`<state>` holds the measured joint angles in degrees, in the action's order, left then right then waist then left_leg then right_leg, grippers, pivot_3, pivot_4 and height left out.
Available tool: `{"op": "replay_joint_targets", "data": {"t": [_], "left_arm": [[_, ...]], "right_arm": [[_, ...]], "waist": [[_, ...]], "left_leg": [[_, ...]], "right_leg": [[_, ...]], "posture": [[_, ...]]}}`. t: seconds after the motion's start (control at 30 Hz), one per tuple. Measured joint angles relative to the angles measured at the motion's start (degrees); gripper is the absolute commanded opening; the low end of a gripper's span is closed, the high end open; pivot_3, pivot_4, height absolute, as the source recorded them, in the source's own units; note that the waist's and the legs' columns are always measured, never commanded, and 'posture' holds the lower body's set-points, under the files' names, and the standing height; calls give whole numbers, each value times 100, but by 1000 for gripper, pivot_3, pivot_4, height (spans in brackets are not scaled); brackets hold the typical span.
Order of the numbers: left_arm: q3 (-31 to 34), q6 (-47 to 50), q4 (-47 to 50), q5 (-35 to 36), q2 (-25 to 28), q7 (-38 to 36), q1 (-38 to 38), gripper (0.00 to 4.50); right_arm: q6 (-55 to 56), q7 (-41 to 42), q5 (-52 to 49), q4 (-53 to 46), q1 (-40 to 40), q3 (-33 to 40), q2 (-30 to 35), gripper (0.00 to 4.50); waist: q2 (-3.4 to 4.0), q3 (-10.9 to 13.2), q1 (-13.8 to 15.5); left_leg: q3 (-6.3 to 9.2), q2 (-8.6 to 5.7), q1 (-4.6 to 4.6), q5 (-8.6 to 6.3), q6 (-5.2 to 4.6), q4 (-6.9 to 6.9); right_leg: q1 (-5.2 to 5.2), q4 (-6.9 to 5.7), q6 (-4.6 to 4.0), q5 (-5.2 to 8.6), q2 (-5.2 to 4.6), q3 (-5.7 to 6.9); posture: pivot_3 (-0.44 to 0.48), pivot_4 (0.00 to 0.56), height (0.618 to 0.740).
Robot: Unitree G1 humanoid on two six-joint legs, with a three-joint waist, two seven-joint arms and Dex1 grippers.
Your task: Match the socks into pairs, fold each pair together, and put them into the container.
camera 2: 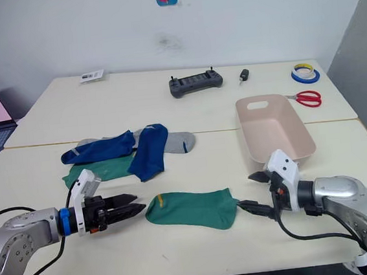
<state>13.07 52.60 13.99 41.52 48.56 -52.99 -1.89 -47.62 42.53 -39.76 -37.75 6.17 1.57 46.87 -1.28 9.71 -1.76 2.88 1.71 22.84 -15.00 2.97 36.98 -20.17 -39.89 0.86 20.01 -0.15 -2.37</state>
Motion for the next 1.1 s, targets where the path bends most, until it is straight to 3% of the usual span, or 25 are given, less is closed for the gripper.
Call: {"op": "replay_joint_targets", "data": {"t": [0.13,0.17,0.27,0.5,0.87,1.1], "left_arm": [[-142,118,28,-144,-498,685,21,3033],[-150,131,89,-146,-563,768,22,2857],[-282,158,285,-217,-617,920,54,2149],[-574,63,566,-299,-616,967,244,33],[-152,-428,884,-334,109,207,1366,33],[-21,-945,571,-616,180,-31,1412,33]], "right_arm": [[215,23,83,-385,-63,-24,30,4500],[230,16,91,-449,-75,-27,38,4500],[234,-9,122,-559,-115,-50,49,4500],[339,6,321,-594,-277,-79,156,4500],[408,132,492,-729,-523,-295,335,4500],[401,-42,651,-864,-553,-669,199,4500]], "waist": [[-7,1,16],[-8,0,17],[-8,0,15],[-7,0,16],[-5,3,7],[-6,3,10]], "left_leg": [[1,-2,3,0,0,2],[1,-2,3,0,0,2],[0,-2,0,0,1,1],[-1,-2,0,0,1,1],[-2,0,-3,0,1,-3],[-2,0,-2,0,1,-4]], "right_leg": [[2,1,1,0,-1,2],[3,2,1,0,-1,2],[3,3,0,0,-2,0],[3,3,0,0,-1,-1],[2,4,0,0,-1,-1],[1,7,0,0,-1,-1]], "posture": [[0,150,740],[0,150,740],[0,150,740],[0,150,740],[0,150,740],[0,150,740]]}}
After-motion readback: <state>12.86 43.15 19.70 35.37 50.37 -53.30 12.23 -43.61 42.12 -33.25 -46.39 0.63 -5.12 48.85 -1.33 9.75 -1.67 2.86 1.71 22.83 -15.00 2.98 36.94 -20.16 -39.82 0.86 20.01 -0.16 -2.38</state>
